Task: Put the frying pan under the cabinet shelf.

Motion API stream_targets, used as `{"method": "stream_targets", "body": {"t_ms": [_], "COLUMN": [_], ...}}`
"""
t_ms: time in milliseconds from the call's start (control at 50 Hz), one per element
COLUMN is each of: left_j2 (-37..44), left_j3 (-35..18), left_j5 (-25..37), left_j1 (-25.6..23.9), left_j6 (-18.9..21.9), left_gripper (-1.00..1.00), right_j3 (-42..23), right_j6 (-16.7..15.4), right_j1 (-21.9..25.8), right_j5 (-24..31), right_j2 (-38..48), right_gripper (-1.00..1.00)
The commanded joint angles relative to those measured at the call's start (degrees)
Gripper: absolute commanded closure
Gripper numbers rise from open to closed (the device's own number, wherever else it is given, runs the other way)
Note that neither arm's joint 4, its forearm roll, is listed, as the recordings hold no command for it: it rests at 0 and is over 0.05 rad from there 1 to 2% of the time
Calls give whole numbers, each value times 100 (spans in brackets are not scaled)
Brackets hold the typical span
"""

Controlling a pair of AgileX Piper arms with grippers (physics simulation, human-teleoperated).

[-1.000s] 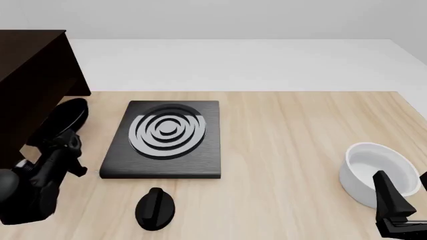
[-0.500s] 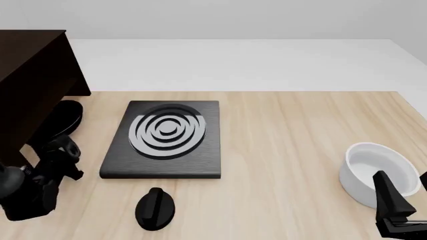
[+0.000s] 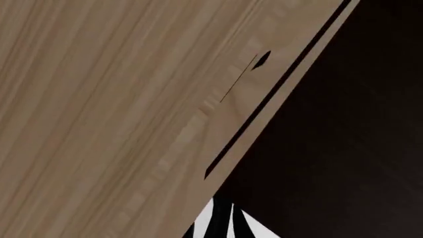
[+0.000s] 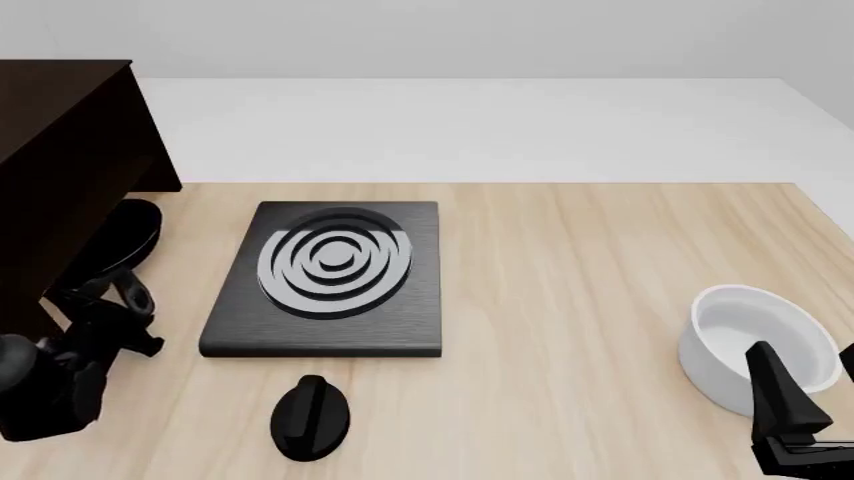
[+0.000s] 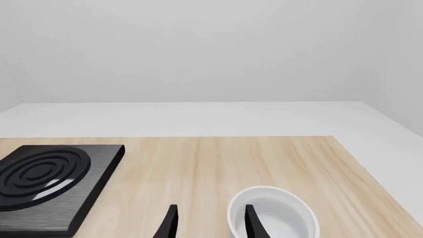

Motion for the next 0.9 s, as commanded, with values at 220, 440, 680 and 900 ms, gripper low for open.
{"method": "stream_targets", "body": {"t_ms": [220,440,680,900], "left_j2": [997,642,536,598], "left_j3": [-711,-1094,-1772,-2048], "left_j5": [668,1173,1881,1907], "left_j1": [1496,1702,1637,907], "left_j6": [4242,4586,5035,5027], "left_gripper": [100,100,100,-100], "right_j3": [0,0,0,0], "right_j6": [0,0,2,0], "right_j1": [1,1,2,1], "right_j5": [-1,-2,0,-2], "right_j2": [1,4,1,4], "right_gripper": [-100,-100,-100,-100]}}
